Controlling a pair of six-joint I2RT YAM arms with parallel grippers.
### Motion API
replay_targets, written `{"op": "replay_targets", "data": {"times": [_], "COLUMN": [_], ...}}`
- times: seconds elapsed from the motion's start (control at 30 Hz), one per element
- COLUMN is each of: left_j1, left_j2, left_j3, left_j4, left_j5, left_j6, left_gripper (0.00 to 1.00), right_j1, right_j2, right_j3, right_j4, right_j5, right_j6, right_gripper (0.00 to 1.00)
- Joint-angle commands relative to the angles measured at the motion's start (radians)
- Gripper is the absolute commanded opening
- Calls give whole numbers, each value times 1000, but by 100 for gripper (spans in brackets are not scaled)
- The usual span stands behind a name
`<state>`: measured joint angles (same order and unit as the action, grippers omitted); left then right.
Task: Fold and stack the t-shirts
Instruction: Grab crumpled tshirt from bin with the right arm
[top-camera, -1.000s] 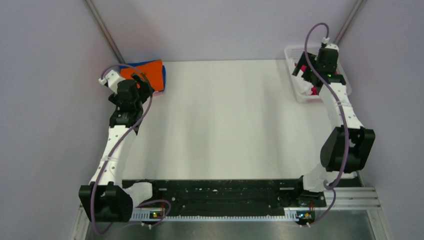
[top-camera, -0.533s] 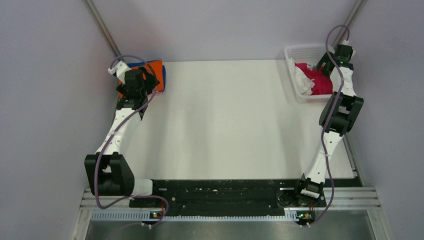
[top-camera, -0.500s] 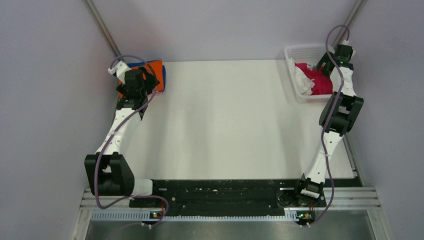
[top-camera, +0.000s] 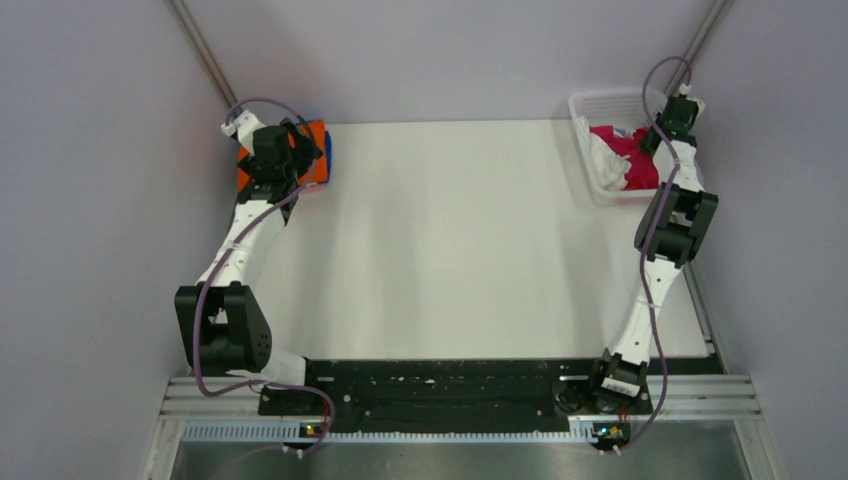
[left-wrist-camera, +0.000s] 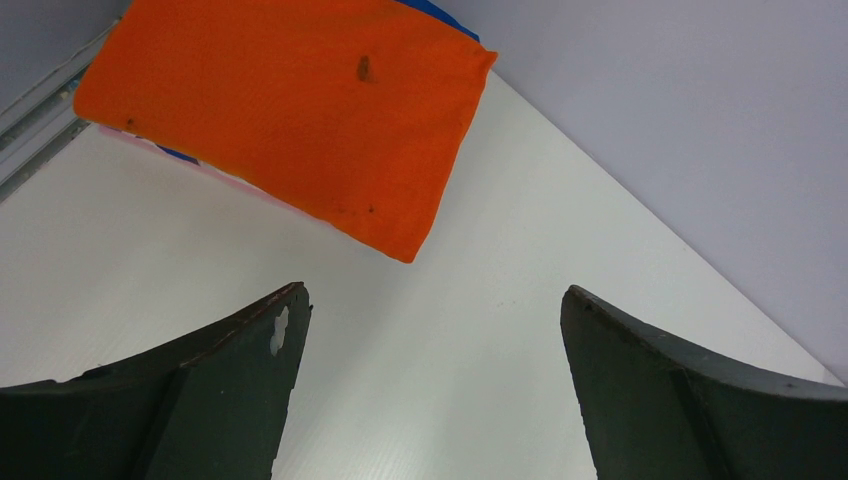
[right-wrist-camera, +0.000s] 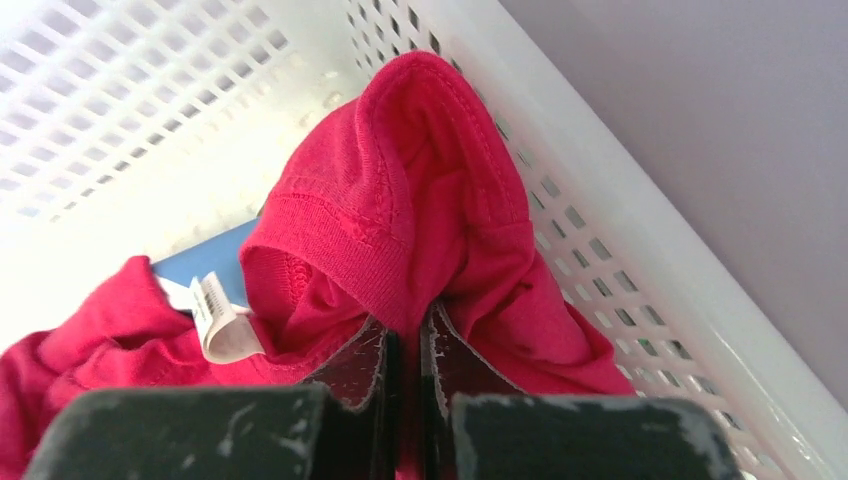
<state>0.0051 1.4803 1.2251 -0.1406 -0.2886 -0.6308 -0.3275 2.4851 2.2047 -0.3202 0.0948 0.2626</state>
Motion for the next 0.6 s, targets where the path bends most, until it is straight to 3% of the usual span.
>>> {"op": "replay_targets", "data": {"times": [0.0,0.57], "left_j1": [-1,-1], "left_j2": [-20,-232], "left_j3": [33,-58], "left_j4": [44,6], "left_j5": [28,7], "left_j6": [4,101], "left_gripper": [99,99], "right_j1": [3,4], "right_j2": [-66,-417], "right_j3": [100,107], "right_j4": [113,379], "right_j5": [-88,-101], "right_j6": [-10,-124], "right_gripper": [0,0]}}
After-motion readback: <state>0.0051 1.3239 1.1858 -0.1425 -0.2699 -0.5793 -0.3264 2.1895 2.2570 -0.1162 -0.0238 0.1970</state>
